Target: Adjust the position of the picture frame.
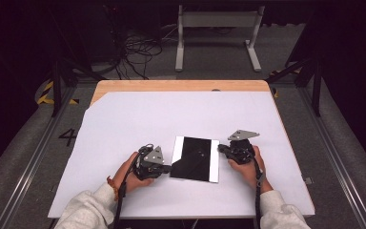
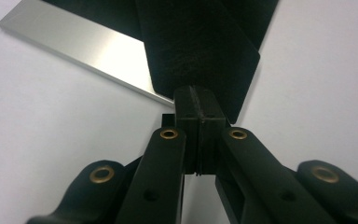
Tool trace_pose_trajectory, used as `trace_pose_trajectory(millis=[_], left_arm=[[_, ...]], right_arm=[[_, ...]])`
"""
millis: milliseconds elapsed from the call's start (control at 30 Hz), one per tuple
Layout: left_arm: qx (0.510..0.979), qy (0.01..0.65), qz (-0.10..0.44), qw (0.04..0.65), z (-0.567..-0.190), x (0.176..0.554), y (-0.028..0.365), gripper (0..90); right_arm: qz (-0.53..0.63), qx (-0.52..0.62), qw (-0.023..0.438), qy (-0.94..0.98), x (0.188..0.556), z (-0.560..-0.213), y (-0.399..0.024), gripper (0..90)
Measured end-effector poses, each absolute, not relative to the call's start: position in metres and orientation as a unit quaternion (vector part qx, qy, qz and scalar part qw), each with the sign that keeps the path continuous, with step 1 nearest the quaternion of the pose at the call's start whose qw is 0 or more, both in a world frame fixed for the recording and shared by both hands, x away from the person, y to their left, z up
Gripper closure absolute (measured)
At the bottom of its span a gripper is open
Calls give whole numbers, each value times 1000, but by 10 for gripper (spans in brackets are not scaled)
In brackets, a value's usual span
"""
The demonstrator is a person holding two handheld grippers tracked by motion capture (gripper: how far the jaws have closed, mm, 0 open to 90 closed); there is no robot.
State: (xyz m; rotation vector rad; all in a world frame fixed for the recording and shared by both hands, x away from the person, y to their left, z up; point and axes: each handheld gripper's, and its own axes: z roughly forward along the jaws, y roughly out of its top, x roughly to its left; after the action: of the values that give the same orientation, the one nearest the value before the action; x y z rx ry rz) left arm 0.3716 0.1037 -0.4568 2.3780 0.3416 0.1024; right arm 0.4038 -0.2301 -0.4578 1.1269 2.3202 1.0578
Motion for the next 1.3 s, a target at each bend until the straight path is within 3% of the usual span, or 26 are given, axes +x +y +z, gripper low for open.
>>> trace_pose_trajectory(millis=[667, 1000, 1300], left_arm=[[924, 122, 51, 358, -450, 353, 108, 897], [897, 178, 78, 396, -442, 375, 126, 875], [876, 216, 101, 420, -437, 415, 126, 874]], right_arm=[[371, 371, 183, 831, 401, -458, -216, 889], [376, 343, 192, 839, 372, -446, -226, 897], [385, 324, 173, 847, 333, -443, -231, 900]])
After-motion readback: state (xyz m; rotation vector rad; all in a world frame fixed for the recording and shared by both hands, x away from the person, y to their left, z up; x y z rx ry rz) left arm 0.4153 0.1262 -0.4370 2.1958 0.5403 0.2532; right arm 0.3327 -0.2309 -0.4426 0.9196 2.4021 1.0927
